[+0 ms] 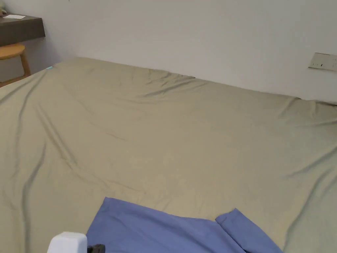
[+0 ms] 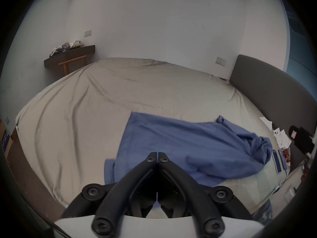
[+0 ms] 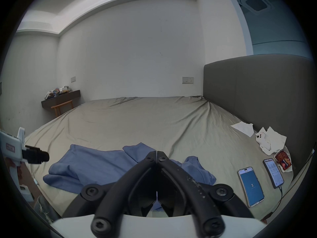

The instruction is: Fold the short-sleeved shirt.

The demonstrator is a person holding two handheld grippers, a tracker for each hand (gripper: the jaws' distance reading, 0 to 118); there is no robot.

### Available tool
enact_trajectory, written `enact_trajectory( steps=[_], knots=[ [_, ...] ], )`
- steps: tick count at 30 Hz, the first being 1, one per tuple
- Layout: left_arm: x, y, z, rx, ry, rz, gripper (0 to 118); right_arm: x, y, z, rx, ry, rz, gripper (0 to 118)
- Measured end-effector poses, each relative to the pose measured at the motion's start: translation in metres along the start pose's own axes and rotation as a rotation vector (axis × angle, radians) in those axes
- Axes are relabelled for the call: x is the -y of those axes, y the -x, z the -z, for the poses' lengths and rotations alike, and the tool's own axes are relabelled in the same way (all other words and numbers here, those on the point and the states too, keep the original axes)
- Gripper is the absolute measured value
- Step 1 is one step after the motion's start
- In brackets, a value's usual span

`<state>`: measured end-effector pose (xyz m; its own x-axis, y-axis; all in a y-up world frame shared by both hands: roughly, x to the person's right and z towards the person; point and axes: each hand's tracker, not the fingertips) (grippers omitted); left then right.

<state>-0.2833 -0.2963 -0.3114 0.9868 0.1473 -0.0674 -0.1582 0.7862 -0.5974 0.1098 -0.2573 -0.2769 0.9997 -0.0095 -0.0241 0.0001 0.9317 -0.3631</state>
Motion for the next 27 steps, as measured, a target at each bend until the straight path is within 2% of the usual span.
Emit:
enact_trajectory(
  steps=[3, 4, 5, 9, 10, 13, 17, 20, 21, 23, 24, 26, 27],
  knots=[
    [-0.026, 0.016, 0.018, 0.020, -0.073, -0.011, 1, -0.010, 0.003, 0.007, -0.009, -0.011, 0.000, 1],
    [-0.034, 0.023, 0.030, 0.017, -0.080, -0.006, 11, -0.013, 0.004, 0.010, -0.012, -0.016, 0.006, 1],
    [-0.044, 0.030, 0.043, 0.021, -0.070, -0.001, 22, -0.015, 0.004, 0.013, -0.016, -0.019, 0.012, 1],
    [-0.072, 0.050, 0.102, 0.049, 0.033, 0.006, 104, -0.021, 0.007, 0.024, -0.032, -0.010, 0.030, 1],
    [-0.079, 0.055, 0.120, 0.051, 0.053, 0.008, 105, -0.022, 0.008, 0.027, -0.036, -0.004, 0.032, 1],
    [-0.087, 0.063, 0.161, 0.069, 0.134, -0.014, 95, -0.021, 0.011, 0.037, -0.042, 0.019, 0.034, 1],
    [-0.083, 0.056, 0.191, 0.069, 0.204, 0.042, 96, -0.020, 0.016, 0.045, -0.047, 0.051, 0.009, 1],
    [-0.074, 0.057, 0.213, 0.108, 0.329, 0.066, 96, -0.021, 0.015, 0.048, -0.056, 0.061, 0.006, 2],
    [-0.070, 0.051, 0.215, 0.073, 0.322, 0.123, 94, -0.021, 0.015, 0.049, -0.057, 0.062, 0.008, 2],
    [-0.065, 0.039, 0.209, 0.017, 0.268, 0.224, 80, -0.021, 0.013, 0.051, -0.055, 0.063, 0.014, 2],
    [-0.064, 0.036, 0.206, 0.020, 0.261, 0.224, 66, -0.021, 0.012, 0.051, -0.055, 0.065, 0.018, 2],
    [-0.063, 0.026, 0.188, 0.026, 0.233, 0.219, 19, -0.020, 0.008, 0.054, -0.048, 0.077, 0.027, 2],
    [-0.062, 0.023, 0.184, -0.004, 0.213, 0.235, 3, -0.020, 0.005, 0.054, -0.035, 0.087, 0.021, 2]
  ],
)
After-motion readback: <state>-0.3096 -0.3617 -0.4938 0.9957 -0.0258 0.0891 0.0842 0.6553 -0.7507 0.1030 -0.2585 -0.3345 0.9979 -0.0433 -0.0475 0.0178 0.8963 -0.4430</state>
